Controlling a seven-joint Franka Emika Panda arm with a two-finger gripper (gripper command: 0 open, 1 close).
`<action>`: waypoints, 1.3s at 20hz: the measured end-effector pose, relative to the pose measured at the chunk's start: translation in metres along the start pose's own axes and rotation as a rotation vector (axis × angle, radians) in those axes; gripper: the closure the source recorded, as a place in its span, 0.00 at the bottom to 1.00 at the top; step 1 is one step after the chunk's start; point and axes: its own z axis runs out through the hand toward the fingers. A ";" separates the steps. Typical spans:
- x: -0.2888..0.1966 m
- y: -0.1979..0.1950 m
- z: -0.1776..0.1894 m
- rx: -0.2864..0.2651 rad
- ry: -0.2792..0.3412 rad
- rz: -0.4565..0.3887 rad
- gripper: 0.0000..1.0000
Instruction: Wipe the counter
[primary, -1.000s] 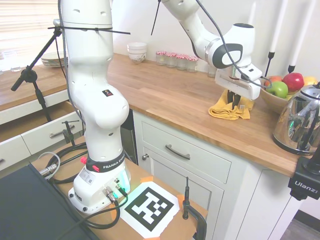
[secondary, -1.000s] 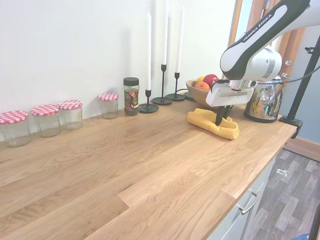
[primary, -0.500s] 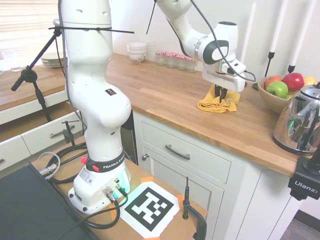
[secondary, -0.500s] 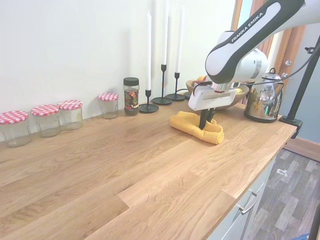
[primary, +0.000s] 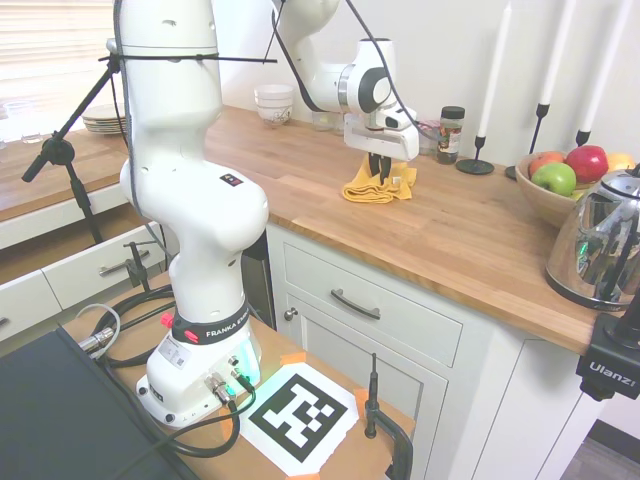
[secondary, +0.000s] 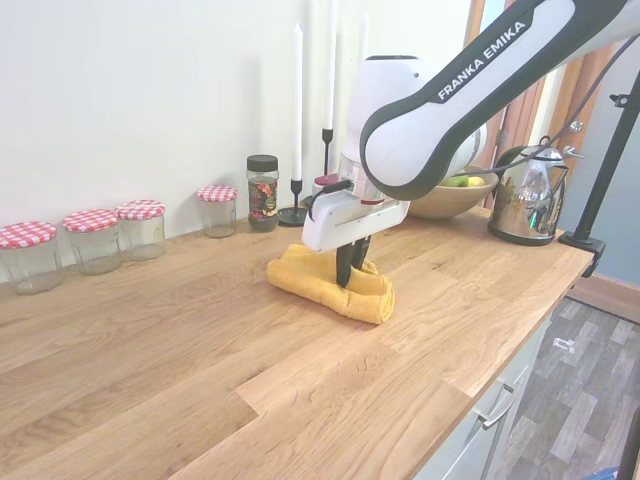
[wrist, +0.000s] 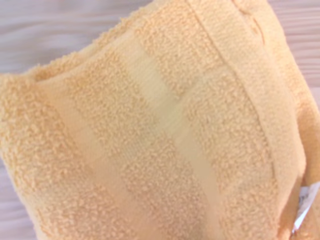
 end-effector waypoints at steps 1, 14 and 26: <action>-0.013 -0.009 -0.001 -0.004 0.006 -0.019 1.00; -0.135 -0.068 -0.012 -0.025 0.046 -0.193 1.00; -0.033 -0.014 -0.005 -0.011 -0.023 -0.041 1.00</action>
